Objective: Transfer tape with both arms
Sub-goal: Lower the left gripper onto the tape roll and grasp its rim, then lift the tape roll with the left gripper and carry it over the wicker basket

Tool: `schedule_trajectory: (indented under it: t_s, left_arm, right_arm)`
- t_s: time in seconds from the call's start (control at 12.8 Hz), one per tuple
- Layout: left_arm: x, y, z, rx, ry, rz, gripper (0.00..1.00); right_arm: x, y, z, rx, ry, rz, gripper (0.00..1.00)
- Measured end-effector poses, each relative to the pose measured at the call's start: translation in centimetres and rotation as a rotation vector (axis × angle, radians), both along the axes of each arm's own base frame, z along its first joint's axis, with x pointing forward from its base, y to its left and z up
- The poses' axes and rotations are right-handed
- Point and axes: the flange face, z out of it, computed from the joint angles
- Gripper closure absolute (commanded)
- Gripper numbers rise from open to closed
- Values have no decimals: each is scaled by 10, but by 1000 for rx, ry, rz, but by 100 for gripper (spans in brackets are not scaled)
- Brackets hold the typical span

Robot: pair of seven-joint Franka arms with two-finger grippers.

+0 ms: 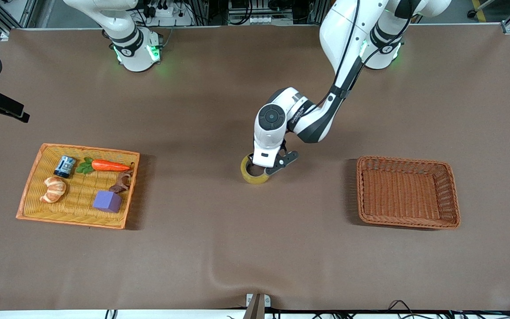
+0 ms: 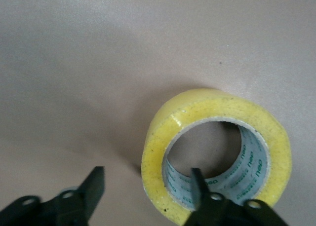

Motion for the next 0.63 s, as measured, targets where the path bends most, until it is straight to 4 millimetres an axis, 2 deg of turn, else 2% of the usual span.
schedule_trajectory:
  t_s: [0.08, 0.16, 0.39, 0.63]
  left_arm:
    - [0, 1, -3, 3, 3, 1, 77]
    - [0, 2, -7, 7, 7, 4, 97]
    - [2, 4, -10, 9, 9, 13, 100]
    - [17, 9, 7, -7, -13, 38, 100]
  right_arm:
    - [0, 0, 0, 0, 1, 0, 0]
    - [-1, 0, 0, 1, 7, 0, 0]
    - [-3, 0, -1, 2, 24, 0, 0]
    - [-3, -1, -2, 3, 26, -3, 0]
